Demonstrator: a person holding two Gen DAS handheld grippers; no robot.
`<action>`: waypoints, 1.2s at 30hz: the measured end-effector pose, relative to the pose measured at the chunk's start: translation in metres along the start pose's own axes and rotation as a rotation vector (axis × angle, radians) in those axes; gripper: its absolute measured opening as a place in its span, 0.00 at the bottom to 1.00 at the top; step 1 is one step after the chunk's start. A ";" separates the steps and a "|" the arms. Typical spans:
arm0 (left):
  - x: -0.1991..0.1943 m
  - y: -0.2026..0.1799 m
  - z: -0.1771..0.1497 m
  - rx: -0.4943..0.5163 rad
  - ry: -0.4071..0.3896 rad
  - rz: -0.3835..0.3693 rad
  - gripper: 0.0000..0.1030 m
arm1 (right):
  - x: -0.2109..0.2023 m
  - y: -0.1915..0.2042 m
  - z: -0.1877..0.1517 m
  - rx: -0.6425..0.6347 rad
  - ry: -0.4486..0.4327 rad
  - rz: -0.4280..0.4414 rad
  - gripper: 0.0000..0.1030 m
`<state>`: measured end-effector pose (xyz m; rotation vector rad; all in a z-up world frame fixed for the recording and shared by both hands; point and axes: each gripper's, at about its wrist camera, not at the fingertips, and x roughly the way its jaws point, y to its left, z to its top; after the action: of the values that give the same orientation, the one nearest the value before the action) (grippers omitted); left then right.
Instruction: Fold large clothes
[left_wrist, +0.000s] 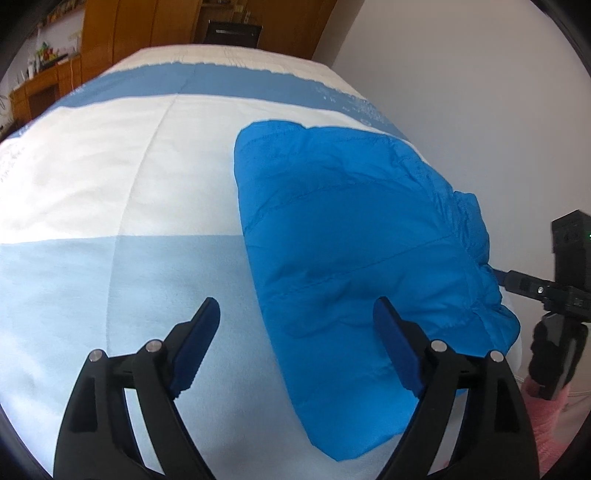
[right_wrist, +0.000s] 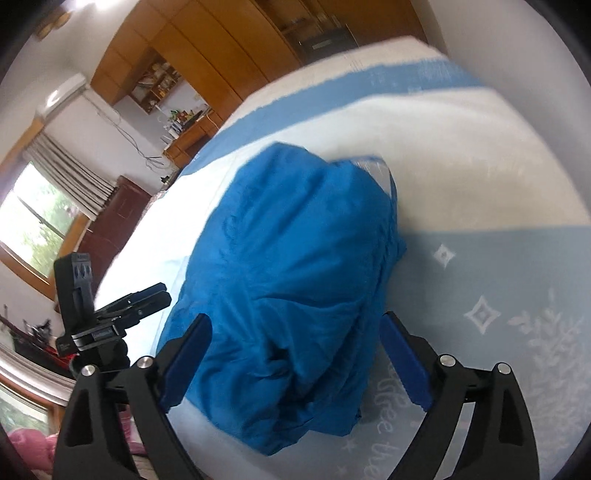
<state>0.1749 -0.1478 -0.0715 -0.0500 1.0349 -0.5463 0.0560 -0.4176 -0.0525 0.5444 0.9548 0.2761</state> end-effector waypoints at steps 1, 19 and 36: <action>0.003 0.002 0.000 -0.003 0.006 -0.007 0.82 | 0.004 -0.004 0.001 0.007 0.008 0.012 0.90; 0.052 0.009 0.019 -0.059 0.085 -0.226 0.92 | 0.074 -0.063 0.014 0.143 0.118 0.312 0.97; 0.040 -0.014 0.010 -0.005 -0.047 -0.246 0.65 | 0.061 -0.038 0.010 -0.037 -0.009 0.298 0.60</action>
<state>0.1930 -0.1802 -0.0946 -0.1955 0.9903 -0.7619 0.0974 -0.4244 -0.1112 0.6538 0.8567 0.5566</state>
